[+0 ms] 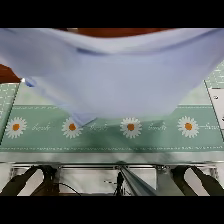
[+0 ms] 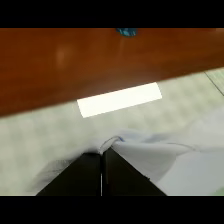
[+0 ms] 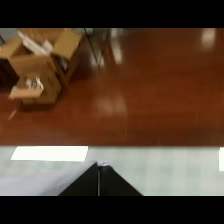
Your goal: Fold the shirts.
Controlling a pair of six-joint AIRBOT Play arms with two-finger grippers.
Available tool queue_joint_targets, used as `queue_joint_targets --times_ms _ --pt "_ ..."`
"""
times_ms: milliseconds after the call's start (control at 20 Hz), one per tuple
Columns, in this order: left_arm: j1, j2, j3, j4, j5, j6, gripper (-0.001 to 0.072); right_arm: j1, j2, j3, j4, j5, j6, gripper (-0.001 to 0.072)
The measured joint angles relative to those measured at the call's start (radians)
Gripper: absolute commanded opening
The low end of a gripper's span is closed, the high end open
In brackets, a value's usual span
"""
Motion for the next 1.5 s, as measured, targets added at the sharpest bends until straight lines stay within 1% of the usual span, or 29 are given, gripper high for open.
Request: queue_joint_targets --times_ms 200,350,450,650,750,950,1050,1200,1350,1500 --pt "0.0 0.113 0.136 0.096 0.128 -0.016 0.0022 0.0 0.009 0.257 -0.045 -0.013 0.066 0.001" --pt "0.0 0.216 0.168 0.213 0.151 -0.045 0.0022 0.0 0.05 0.365 -0.136 -0.004 0.116 0.001" --pt "0.0 0.283 0.179 0.288 0.112 -0.07 0.0022 0.0 0.095 0.397 -0.222 0.049 0.137 0.001" --pt "0.0 0.366 0.189 0.385 -0.033 -0.097 0.0022 0.0 0.18 0.421 -0.372 0.188 0.155 0.001" --pt "-0.006 0.383 0.201 0.427 -0.078 -0.101 0.0022 0.0 0.205 0.426 -0.393 0.229 0.16 0.001" --pt "-0.013 0.39 0.22 0.456 -0.134 -0.111 0.0022 0.0 0.223 0.43 -0.415 0.336 0.162 0.001" --pt "-0.014 0.371 0.223 0.457 -0.174 -0.111 0.0022 0.0 0.216 0.43 -0.433 0.386 0.16 0.0009" --pt "-0.018 0.303 0.201 0.44 -0.279 -0.098 0.0022 0.0 0.164 0.412 -0.433 0.488 0.145 0.0008" --pt "-0.021 0.232 0.074 0.402 -0.343 -0.092 0.0022 0.0 0.096 0.303 -0.41 0.554 0.126 0.0008" --pt "-0.022 0.161 -0.103 0.351 -0.354 -0.091 0.0022 0.0 0.008 0.13 -0.407 0.561 0.113 0.0009"
